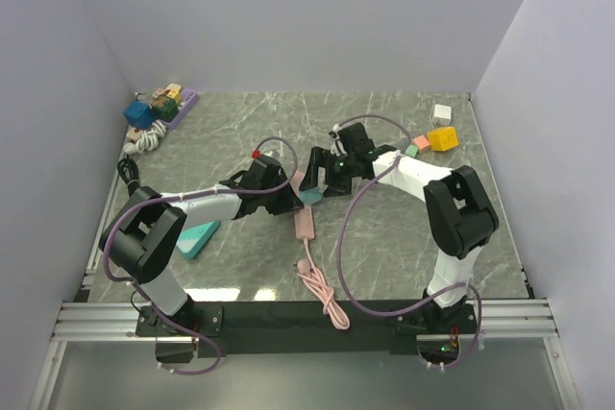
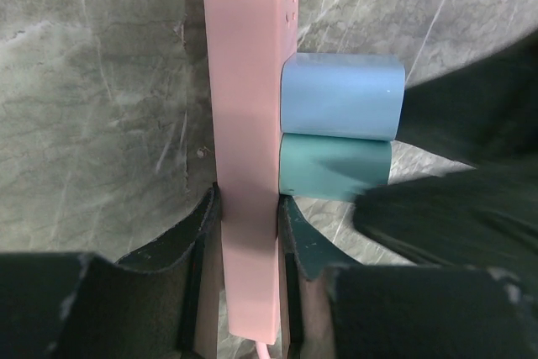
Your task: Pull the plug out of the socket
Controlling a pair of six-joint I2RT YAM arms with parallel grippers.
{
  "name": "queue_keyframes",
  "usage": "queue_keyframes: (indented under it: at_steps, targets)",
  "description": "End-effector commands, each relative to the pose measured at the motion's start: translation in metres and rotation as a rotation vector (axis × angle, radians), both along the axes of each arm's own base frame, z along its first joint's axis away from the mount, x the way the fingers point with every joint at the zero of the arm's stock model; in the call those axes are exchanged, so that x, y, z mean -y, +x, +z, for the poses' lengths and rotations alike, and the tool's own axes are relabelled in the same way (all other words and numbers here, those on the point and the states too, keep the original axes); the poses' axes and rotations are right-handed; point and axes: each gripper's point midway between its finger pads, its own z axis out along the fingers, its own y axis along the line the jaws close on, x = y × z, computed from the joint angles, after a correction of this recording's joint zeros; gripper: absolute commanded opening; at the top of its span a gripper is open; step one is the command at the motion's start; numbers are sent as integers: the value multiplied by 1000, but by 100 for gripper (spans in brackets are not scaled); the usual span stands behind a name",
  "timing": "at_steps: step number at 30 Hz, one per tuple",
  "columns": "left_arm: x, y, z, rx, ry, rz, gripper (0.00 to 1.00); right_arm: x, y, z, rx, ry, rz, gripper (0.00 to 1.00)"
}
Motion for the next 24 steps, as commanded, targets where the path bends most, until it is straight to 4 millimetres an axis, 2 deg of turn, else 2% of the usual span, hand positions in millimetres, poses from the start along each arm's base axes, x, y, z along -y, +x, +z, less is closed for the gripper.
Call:
queue_keyframes:
  at_steps: [1, 3, 6, 7, 9, 10, 13, 14, 17, 18, 22, 23, 24]
  targets:
    - [9, -11, 1, -22, -23, -44, 1, -17, 12, 3, 65, -12, 36, 93]
    - [9, -11, 1, -21, -22, -41, 1, -23, 8, -6, 52, -21, 47, 91]
    - [9, -10, 2, -18, -20, -39, 1, -26, 1, -13, 30, -4, 57, 82]
    - [9, -10, 2, -17, -21, -37, 1, -25, -3, -17, 15, -2, 61, 73]
    - [7, -11, 0, -19, -16, -33, 1, -23, -9, -21, 2, 1, 63, 64]
    - [7, -11, -1, -23, -13, -31, 1, -22, -10, -20, 3, 1, 61, 49]
    - [4, -14, -5, -33, -7, -25, 1, -16, -15, -20, 3, -8, 53, 27]
    - [3, -15, -7, -38, -4, -23, 1, -14, -16, -20, 1, -14, 49, 17]
    - [0, -17, -12, -43, 7, -22, 1, -4, -18, -16, -22, -40, 37, 3]
    - [-1, -17, -13, -42, 13, -19, 1, -1, -12, -8, -7, -47, 34, 0]
    - [-7, -21, -20, -50, 34, -14, 1, 22, 7, 22, -17, -44, 25, 0]
    - [-9, -24, -25, -58, 43, -14, 0, 37, 10, 24, -59, -55, 4, 0]
    - [-10, -25, -27, -63, 48, -13, 1, 43, 24, 38, -27, -45, 15, 0]
